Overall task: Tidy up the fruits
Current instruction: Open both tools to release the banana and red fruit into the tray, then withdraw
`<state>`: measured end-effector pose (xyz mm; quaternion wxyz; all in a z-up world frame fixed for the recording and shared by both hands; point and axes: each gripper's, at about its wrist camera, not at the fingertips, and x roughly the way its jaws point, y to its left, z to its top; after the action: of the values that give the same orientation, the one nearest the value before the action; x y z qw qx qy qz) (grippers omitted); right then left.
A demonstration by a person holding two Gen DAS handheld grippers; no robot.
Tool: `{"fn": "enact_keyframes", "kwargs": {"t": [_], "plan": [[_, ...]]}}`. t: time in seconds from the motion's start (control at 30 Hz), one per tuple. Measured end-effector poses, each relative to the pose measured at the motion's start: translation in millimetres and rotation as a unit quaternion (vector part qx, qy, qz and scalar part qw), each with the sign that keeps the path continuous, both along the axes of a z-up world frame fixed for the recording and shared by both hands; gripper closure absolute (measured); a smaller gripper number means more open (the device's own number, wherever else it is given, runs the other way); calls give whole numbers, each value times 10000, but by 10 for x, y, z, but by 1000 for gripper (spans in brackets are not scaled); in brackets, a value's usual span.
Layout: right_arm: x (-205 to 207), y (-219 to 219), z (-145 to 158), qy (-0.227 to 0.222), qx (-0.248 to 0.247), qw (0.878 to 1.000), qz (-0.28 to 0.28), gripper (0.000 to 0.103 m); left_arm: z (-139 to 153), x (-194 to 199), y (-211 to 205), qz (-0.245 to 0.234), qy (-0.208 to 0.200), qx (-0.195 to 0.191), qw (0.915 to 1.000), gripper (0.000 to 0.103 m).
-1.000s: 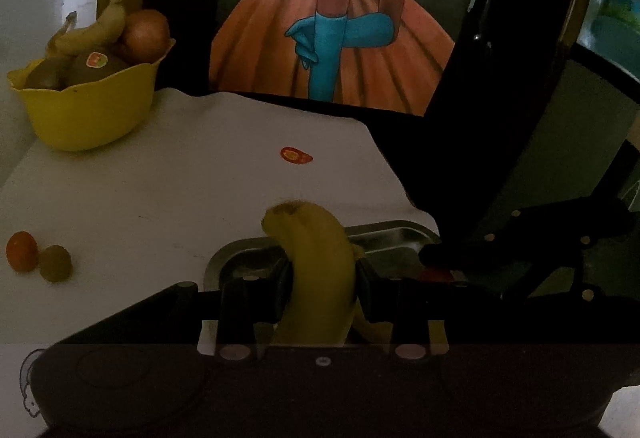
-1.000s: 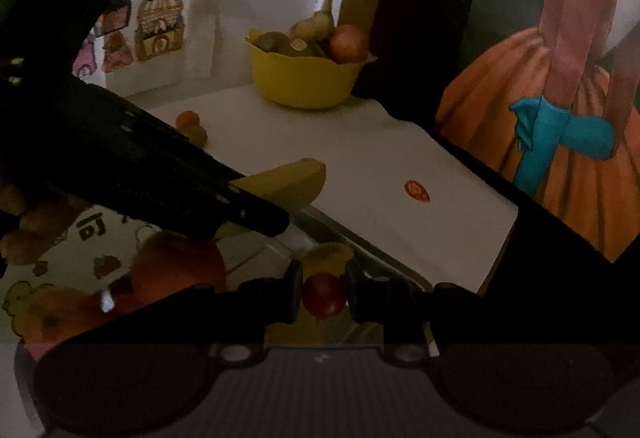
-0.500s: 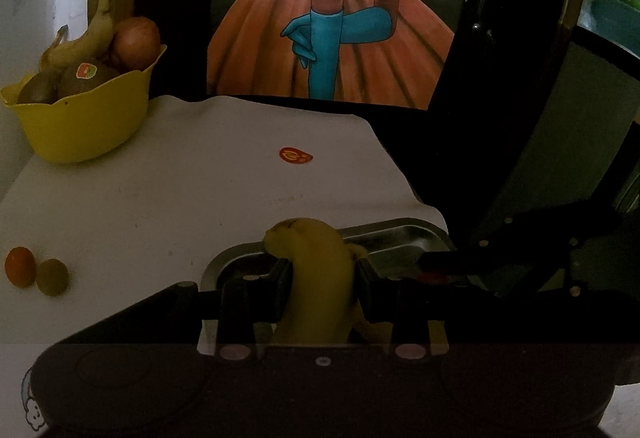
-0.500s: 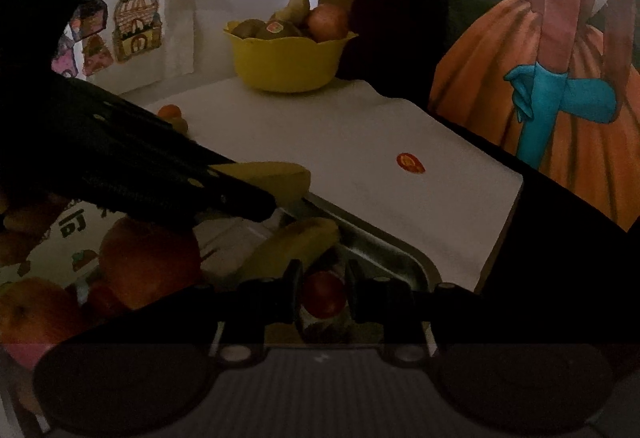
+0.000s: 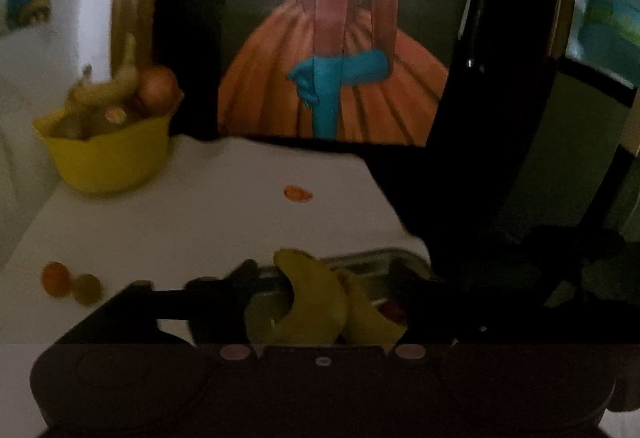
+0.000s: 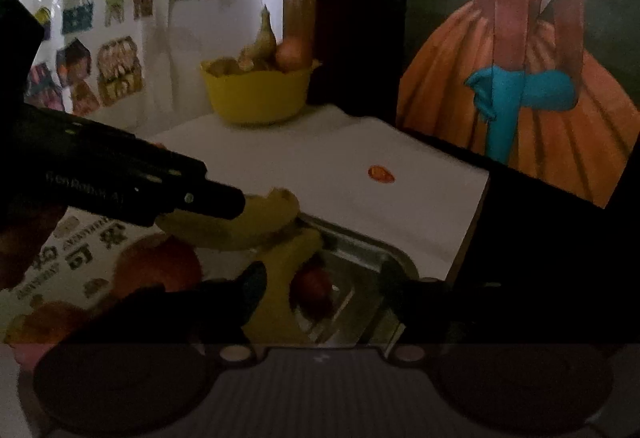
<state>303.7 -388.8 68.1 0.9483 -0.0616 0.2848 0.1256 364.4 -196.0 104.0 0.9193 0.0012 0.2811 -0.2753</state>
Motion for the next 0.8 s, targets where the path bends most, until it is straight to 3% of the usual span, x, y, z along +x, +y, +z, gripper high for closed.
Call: {"fn": "enact_keyframes", "kwargs": {"t": [0.17,0.27,0.47,0.8], "plan": [[-333,65,272,-365,27,9992,-128,11,253,-340,182,291,-374,-156,9988,2],[-528,114,397,-573,60,9980,-277,3,367,-566,290,446,-539,-167,9974,1],[-983,231,532,-704,231,9954,-612,0,488,-1129,567,646,-628,-407,9951,1],[-1873,413,401,-809,552,9914,-869,0,292,-2003,967,737,-681,-404,9941,1]]}}
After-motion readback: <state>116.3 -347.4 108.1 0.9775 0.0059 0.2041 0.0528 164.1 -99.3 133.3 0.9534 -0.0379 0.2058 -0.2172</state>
